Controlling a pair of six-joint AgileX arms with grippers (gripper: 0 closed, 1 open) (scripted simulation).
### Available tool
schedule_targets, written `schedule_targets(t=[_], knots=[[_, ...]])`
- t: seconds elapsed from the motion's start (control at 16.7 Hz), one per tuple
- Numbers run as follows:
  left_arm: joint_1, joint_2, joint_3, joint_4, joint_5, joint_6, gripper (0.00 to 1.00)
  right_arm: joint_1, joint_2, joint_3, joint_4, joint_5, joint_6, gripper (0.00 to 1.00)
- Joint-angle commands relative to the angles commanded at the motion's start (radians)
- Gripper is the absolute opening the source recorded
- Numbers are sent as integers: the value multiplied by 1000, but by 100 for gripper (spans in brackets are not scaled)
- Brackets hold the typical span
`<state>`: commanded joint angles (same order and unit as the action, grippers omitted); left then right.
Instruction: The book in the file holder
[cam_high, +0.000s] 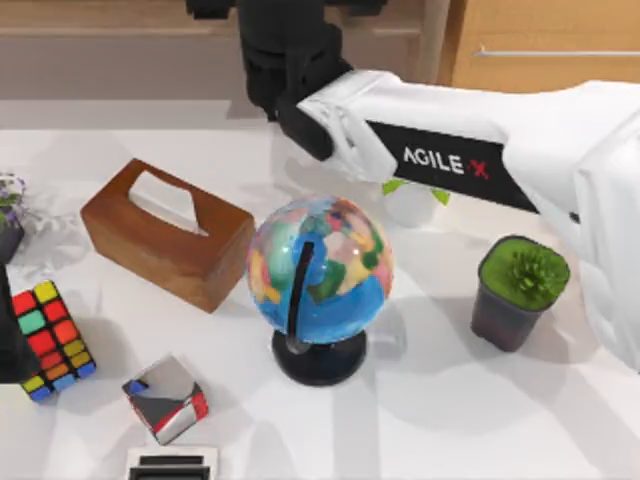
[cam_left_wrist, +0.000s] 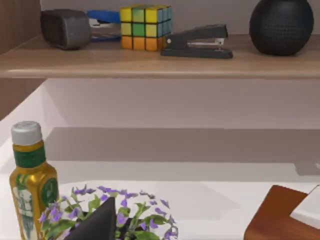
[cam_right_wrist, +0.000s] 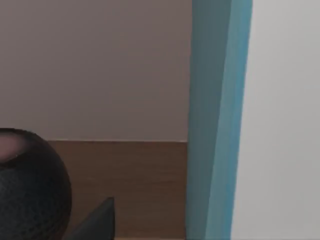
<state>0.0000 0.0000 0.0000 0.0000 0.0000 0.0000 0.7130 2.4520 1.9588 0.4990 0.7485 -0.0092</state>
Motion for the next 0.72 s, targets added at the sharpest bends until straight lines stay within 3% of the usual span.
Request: schedule_targets(t=[0.24, 0.72], knots=[[0, 0, 0, 0, 0, 0, 100, 0, 1, 2, -1, 0, 0, 100], [0, 0, 0, 0, 0, 0, 100, 0, 1, 2, -1, 0, 0, 40]])
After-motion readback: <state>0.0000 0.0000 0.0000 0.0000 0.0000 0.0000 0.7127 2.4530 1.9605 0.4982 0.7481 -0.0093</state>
